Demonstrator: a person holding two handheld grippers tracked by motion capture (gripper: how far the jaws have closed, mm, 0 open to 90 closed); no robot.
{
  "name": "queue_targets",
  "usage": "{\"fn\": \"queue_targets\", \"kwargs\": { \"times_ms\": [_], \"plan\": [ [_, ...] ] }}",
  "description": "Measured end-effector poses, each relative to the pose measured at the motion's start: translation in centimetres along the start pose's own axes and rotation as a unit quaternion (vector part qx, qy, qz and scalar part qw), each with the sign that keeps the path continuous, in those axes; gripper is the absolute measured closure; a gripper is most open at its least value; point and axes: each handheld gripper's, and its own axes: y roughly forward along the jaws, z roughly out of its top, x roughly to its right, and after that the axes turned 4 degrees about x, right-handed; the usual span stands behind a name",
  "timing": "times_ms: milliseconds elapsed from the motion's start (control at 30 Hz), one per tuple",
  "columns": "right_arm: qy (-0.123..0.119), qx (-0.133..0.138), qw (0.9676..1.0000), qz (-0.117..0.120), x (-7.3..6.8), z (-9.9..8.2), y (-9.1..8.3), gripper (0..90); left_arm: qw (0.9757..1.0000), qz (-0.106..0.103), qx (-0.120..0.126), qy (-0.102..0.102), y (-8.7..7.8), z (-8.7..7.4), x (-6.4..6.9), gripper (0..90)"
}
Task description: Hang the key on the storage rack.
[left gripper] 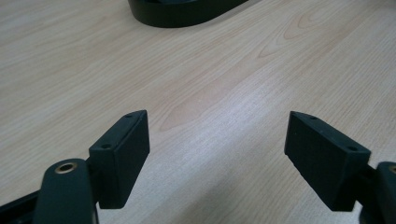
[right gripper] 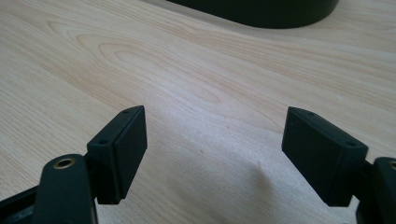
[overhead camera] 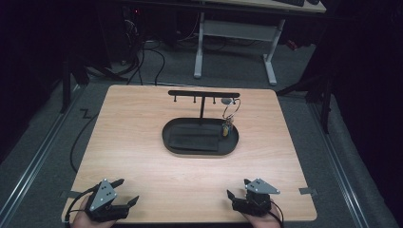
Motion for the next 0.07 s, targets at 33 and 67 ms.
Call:
{"fn": "queue_targets", "kwargs": {
  "times_ms": [33,67],
  "plan": [
    [-0.001,0.002,1.0000,-0.001,-0.13,0.06,0.00,22.2,1.0000,-0.001,-0.001,0.004,0.02,-0.04,-0.07,22.8],
    [-0.002,0.002,1.0000,-0.002,-0.21,0.13,-0.07,22.2,1.0000,-0.004,-0.002,0.005,0.13,-0.13,-0.16,22.9]
  ]
}}
